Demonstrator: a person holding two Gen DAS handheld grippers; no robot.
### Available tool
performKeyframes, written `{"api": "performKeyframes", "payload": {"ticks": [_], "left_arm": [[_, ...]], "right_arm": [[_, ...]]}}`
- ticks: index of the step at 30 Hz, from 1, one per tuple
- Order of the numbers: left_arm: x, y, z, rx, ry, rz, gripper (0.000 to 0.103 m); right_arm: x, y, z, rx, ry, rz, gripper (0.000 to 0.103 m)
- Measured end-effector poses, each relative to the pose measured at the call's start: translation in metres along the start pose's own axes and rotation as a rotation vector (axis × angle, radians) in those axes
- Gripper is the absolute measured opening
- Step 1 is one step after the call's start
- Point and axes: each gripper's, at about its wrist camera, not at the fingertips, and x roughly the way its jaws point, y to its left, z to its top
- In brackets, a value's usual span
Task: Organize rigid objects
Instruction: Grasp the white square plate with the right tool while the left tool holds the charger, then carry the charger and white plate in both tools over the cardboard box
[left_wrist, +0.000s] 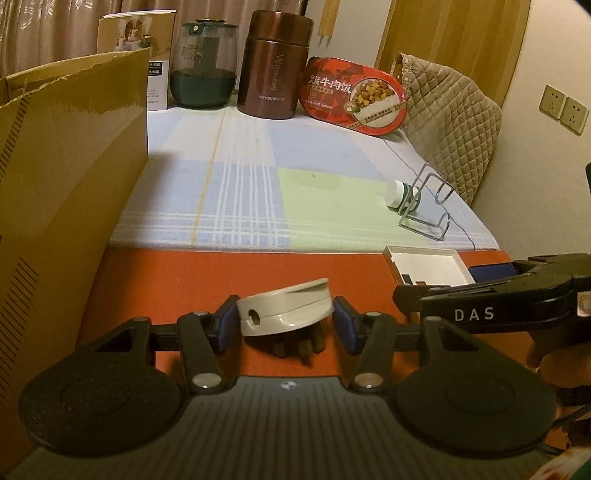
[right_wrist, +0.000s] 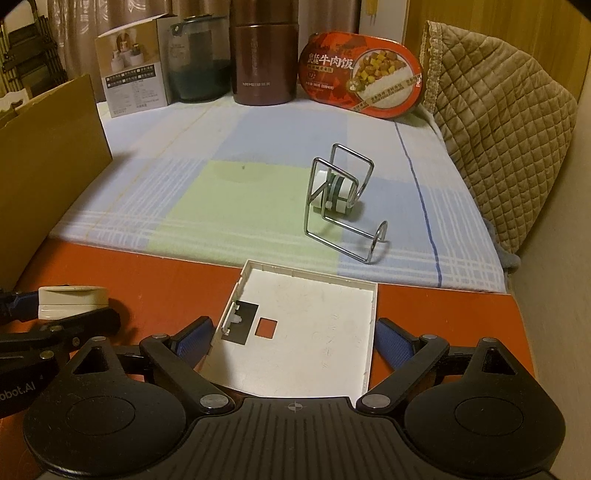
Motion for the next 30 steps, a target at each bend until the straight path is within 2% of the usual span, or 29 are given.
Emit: {"api": "performKeyframes", "payload": {"ticks": [14, 24, 30], "left_arm": [[-0.010, -0.001, 0.002, 0.011, 0.003, -0.007, 0.048], [-0.029, -0.003, 0.000, 0.010, -0.003, -0.026, 0.048], [-0.050, -0.009, -0.001, 0.012, -0.008, -0.038, 0.048]], "right_arm": [[-0.006, 0.008, 0.005, 0.001, 0.064, 0.015, 0.089], [-0.034, 0.010, 0.007, 0.019, 0.016, 0.017, 0.088], [-0.065, 0.012, 0.004, 0.052, -0.039, 0.009, 0.088]]}}
